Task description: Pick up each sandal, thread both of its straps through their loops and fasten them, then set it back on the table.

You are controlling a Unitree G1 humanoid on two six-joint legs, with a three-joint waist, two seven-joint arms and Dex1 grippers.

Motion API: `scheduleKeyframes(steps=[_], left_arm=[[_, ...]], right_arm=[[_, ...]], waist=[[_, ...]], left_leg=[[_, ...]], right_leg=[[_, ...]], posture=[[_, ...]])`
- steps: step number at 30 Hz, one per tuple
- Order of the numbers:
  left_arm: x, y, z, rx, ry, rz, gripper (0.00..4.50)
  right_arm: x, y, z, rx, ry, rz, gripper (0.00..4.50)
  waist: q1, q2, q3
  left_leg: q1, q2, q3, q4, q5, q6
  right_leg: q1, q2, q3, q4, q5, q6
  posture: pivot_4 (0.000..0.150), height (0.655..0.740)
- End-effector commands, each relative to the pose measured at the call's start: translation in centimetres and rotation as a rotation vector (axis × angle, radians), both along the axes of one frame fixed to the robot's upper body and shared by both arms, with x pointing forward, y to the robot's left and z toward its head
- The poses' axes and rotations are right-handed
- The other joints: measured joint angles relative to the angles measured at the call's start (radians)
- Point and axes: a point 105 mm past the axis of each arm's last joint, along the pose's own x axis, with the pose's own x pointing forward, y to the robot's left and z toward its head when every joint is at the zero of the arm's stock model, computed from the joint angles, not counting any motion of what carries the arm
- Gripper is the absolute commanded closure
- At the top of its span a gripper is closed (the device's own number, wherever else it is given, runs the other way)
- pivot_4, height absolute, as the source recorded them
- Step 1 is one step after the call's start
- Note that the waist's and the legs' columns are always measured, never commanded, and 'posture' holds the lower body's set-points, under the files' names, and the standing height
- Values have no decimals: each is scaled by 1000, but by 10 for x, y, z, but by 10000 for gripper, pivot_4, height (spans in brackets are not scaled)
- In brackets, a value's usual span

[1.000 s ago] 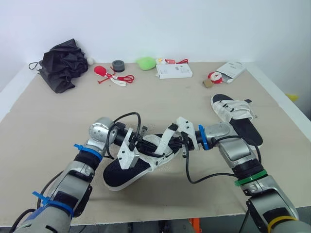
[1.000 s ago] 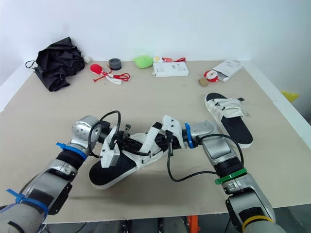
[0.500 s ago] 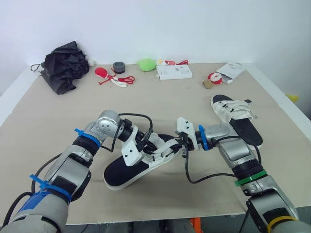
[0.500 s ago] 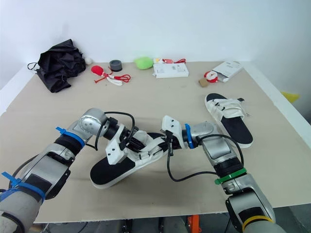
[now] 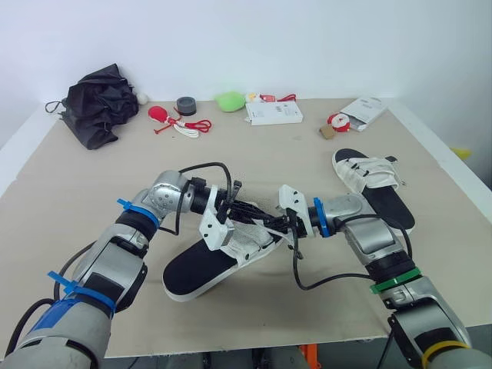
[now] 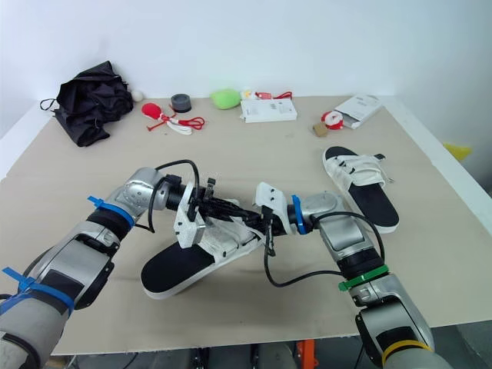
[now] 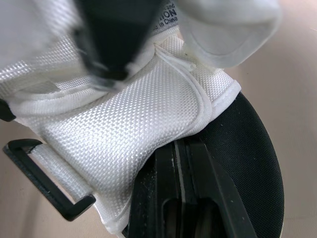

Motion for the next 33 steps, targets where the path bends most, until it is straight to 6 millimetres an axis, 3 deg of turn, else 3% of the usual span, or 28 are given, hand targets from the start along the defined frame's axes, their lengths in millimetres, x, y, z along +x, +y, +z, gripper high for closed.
scheduleKeyframes(steps=[1, 10, 11, 13, 15, 17, 21, 24, 27, 30, 33], left_arm=[[-6, -3, 10, -59, -44, -47, 44632], [0, 0, 12, -94, -15, -3, 44632], [0, -1, 12, -97, -14, -3, 38455], [2, -1, 13, -98, -8, 10, 31531], [5, 0, 14, -98, 6, 34, 20265], [10, 1, 18, -112, 27, 69, 14418], [22, 6, 37, -199, 110, 149, 14418], [18, 6, 52, -262, 232, 126, 14418], [-12, 6, 69, -285, 514, -46, 14418], [-33, 9, 73, -198, 935, -118, 14418], [-53, 14, 67, -77, 1003, -152, 14418]], right_arm=[[-3, -13, -33, -109, 91, -50, 45000], [-4, -16, -34, -116, 96, -51, 45000], [-5, -16, -34, -116, 96, -51, 45000], [-5, -15, -34, -116, 96, -51, 45000], [-4, -14, -34, -115, 96, -50, 45000], [-4, -14, -34, -114, 96, -48, 45000], [-4, -13, -34, -114, 96, -47, 45000], [-4, -13, -34, -113, 95, -46, 45000], [-4, -13, -34, -115, 95, -45, 45000], [-3, -13, -35, -117, 94, -44, 45000], [-3, -11, -35, -116, 93, -41, 45000]], waist=[[0, 0, 0], [0, 0, 0], [0, 0, 0], [0, 0, 0], [0, 0, 0], [0, 0, 0], [-1, 0, 0], [-2, 0, 0], [-4, 0, 0], [-6, 0, 1], [-6, 1, 2]], left_leg=[[0, 0, 0, 0, 0, 0], [0, 0, 0, 1, 0, 0], [0, 0, 0, 1, 0, 0], [0, 0, 1, 1, 0, 0], [0, 0, 1, 1, 0, 0], [0, 0, 1, 1, 0, 0], [0, 0, 0, 1, 0, 0], [0, 0, 0, 1, 0, 0], [0, 0, 1, 1, -1, 0], [0, 0, 0, 4, -2, 0], [1, 0, -1, 7, -3, 0]], right_leg=[[0, 0, 0, 0, 0, 0], [0, 0, 0, 0, 0, 0], [0, 0, 0, 0, 0, 0], [0, 0, 0, 0, 0, 0], [0, 0, 0, 0, 0, 0], [0, 0, 0, 0, 0, 0], [0, 1, 0, 1, 0, 0], [0, 1, 1, 1, 0, -1], [0, 1, 2, 2, -1, -1], [-1, 3, 4, 6, -1, 0], [0, 6, 5, 10, -5, -1]], posture=[[1500, 7400], [1500, 7400], [1500, 7400], [1500, 7400], [1500, 7400], [1500, 7400], [1500, 7400], [1500, 7400], [1500, 7400], [1500, 7400], [1500, 7400]])
